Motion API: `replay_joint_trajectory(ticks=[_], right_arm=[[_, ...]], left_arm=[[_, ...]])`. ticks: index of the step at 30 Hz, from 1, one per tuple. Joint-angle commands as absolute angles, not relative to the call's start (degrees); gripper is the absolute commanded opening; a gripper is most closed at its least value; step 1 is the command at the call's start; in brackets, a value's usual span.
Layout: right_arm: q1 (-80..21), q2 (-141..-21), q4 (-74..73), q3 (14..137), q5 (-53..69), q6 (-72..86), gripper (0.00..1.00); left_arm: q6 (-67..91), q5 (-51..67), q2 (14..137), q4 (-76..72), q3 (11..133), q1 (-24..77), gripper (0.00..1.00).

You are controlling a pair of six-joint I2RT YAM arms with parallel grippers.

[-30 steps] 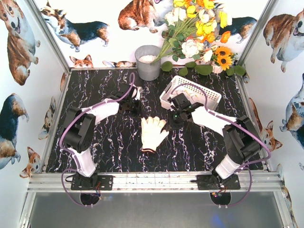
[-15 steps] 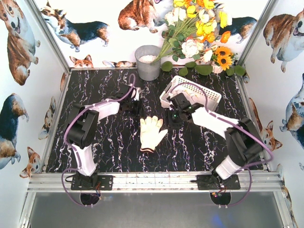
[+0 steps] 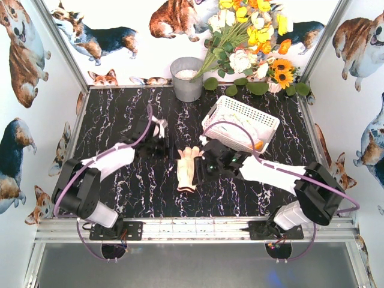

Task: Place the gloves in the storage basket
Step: Adjust the glove at the center of the board.

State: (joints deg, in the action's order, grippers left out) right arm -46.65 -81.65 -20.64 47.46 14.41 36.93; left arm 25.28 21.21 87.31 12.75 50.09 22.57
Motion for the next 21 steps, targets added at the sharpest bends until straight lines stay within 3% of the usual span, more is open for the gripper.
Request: replay_joint_trajectory(ticks=[1,9,21], right_arm=[[-49.7,-84.8,-18.0,51.1,9.6,36.2,0.45],[-53.8,-88.4,-21.7,55.1,4.1,33.9,0.44],[-56.9,-92.7,-22.7,58.4,2.9,33.2,0.44]], left_arm=[[32.4,28.9,85.4,9.2,42.9,22.1,0.72],[38.2,34.2,84.4,1.5,34.0,22.3,0.71],[40.4,36.5,87.9,-3.1,31.7,22.7,0.64]])
